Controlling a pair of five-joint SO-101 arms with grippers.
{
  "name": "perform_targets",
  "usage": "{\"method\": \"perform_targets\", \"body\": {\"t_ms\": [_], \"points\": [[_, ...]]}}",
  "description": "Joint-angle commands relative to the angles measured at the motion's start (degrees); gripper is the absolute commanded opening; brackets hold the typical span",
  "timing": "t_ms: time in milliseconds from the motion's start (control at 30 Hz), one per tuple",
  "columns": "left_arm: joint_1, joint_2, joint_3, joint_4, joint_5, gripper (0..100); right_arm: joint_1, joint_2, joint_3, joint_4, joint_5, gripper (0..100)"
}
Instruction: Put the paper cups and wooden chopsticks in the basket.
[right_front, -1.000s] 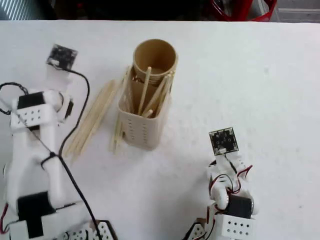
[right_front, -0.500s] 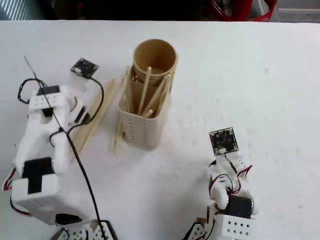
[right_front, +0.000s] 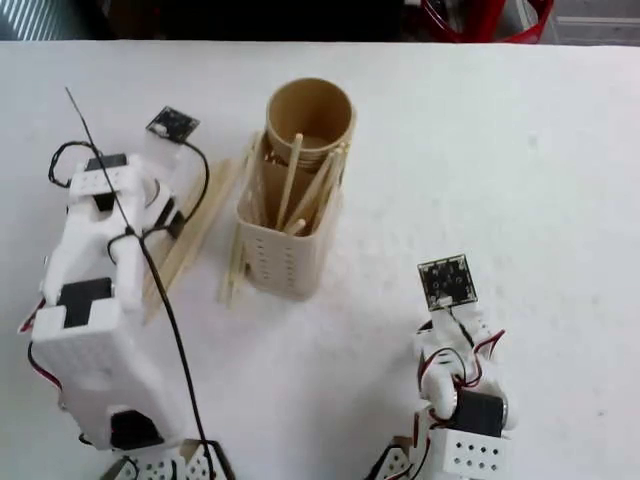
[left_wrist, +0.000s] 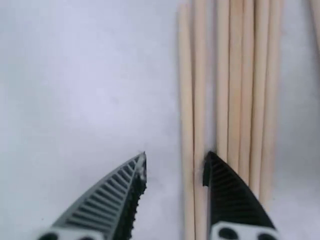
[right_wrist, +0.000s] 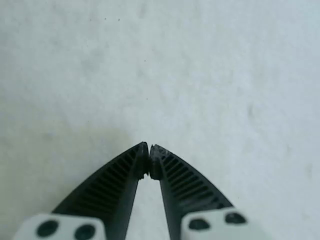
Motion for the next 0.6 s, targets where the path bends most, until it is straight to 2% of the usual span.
{"method": "perform_targets", "body": {"t_ms": [0,100,200,333,433,567], "points": [[0.84,1.19,-3.69,0.0,0.7,19,0.04,-0.13,0.53,-0.66,-0.09,1.8],[0.75,1.98,-5.54,1.76,0.79,12,0.04,-0.13,0.53,-0.66,-0.09,1.8],[0.75,3.21,-8.26,7.82,1.76,5,0.04,-0.13,0.53,-0.66,-0.09,1.8],[1.19,8.04,-13.54,15.12,5.27,10,0.04,-0.13,0.53,-0.66,-0.09,1.8],[1.1,12.7,-19.69,20.66,5.27,13,-0.04,-0.13,0.53,-0.66,-0.09,1.8],[1.1,18.15,-27.69,26.81,5.27,5,0.04,-0.13,0.53,-0.66,-0.09,1.8]]}}
